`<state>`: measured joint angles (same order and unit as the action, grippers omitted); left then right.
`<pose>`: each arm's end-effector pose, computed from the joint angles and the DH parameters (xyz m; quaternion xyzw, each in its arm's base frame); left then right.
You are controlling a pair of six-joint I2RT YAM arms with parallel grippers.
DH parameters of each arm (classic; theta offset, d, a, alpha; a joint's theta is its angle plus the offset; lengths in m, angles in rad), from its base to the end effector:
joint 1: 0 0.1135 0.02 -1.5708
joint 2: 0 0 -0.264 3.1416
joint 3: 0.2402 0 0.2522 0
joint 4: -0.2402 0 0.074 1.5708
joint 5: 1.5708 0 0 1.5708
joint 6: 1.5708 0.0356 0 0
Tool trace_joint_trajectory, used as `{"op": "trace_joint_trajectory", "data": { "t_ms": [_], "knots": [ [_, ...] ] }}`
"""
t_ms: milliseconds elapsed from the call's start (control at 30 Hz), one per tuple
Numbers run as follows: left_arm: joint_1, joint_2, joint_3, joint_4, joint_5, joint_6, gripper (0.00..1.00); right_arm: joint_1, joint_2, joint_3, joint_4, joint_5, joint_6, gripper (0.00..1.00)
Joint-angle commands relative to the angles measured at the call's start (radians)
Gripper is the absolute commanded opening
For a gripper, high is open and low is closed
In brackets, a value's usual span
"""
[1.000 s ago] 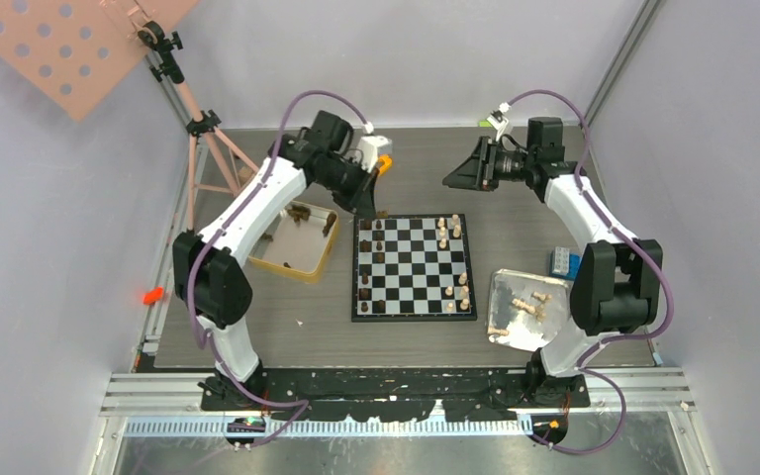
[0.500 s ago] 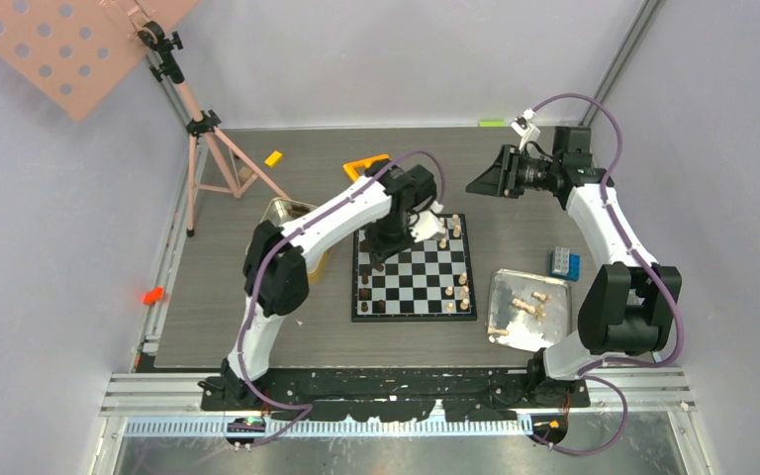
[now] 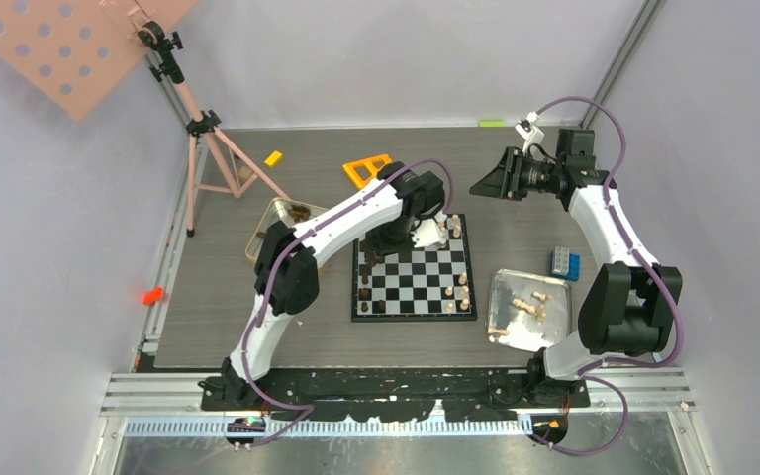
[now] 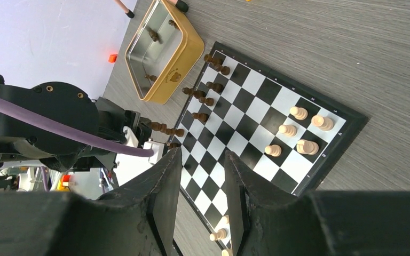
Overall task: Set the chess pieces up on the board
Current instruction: Place the chess piece on the chessboard.
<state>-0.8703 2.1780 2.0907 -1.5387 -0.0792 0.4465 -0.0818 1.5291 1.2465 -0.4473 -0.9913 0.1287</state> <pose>0.2689 -0.3146 0.2594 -0.6120 -0.7894 -0.0445 0.0186 0.3320 0.0027 0.3042 -0.1087 0.8190 0.4425 0.3488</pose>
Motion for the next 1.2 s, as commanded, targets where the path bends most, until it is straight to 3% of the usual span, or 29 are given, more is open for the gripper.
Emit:
{"op": "trace_joint_trajectory", "data": {
  "t_ms": [0, 600, 1167],
  "knots": [
    [0.002, 0.009, 0.05, -0.057, -0.06, 0.056, 0.0, -0.003, -0.018, 0.002, 0.01, -0.006, -0.018, 0.41],
    [0.163, 0.197, 0.348, -0.139, -0.057, 0.146, 0.0, -0.003, 0.015, 0.001, 0.007, -0.01, -0.023, 0.41],
    [0.203, 0.276, 0.35, -0.094, -0.04, 0.176, 0.0, -0.003, 0.023, 0.003, -0.002, -0.012, -0.027, 0.4]
  ]
}}
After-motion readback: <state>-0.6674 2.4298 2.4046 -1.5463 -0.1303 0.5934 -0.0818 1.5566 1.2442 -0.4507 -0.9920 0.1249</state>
